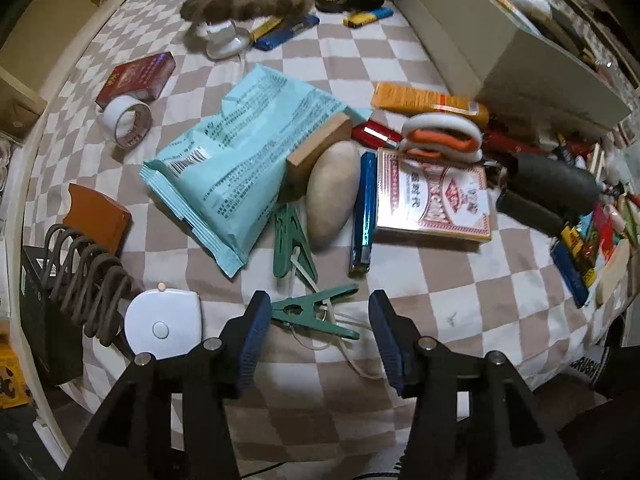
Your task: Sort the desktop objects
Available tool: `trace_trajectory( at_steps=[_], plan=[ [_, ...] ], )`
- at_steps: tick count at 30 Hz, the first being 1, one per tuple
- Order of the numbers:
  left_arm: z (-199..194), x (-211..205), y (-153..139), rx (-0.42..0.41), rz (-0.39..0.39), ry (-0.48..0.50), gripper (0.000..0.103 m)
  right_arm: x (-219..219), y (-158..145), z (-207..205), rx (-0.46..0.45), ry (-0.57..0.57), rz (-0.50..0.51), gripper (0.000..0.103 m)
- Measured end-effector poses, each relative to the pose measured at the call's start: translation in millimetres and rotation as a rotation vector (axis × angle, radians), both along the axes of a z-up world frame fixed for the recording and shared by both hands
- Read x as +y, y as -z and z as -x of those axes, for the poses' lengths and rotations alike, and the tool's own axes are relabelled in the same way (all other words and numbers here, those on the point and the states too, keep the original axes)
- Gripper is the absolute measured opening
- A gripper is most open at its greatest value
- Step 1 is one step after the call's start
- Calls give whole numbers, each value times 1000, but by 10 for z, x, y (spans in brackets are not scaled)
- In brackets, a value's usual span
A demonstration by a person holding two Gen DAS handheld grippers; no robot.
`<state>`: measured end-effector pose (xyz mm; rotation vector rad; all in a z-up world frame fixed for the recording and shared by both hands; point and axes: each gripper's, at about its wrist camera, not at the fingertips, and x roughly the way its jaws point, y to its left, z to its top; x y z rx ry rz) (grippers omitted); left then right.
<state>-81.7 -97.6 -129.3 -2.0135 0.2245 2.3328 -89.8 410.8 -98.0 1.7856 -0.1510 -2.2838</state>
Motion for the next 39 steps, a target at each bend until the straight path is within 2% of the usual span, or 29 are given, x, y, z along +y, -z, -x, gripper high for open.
trace_trajectory(
  at_steps=[3,6,8,9,10,25,27,30,33,37,39],
  plan=[
    [4,2,86,-24,27,1,64,32,-32,-6,-2,19,26,22],
    [5,-20,142,-36,39,-8,64,-39,-23,-22,1,18,32,22],
    [10,-58,148,-44,15,-25,63,-59,-23,-26,2,18,35,22],
    [11,-75,146,-47,2,-31,55,-45,-33,-24,2,18,36,22],
    [12,-89,135,-45,-7,-36,51,-41,-41,-21,2,18,39,22],
    [-3,-261,-332,82,-113,-95,51,-59,-298,7,55,44,129,22],
    [-3,-232,-415,102,-127,-95,51,-70,-347,17,66,46,140,16],
    [-2,-175,-528,130,-149,-89,51,-106,-366,24,78,36,113,16],
    [4,-118,-613,149,-170,-76,51,-210,-300,4,67,-26,53,16],
    [2,-17,-697,165,-195,-57,51,-305,-99,-41,-3,-61,-2,16],
    [9,42,-726,170,-205,-45,51,-289,-27,-59,-51,-45,8,17]
  ],
)
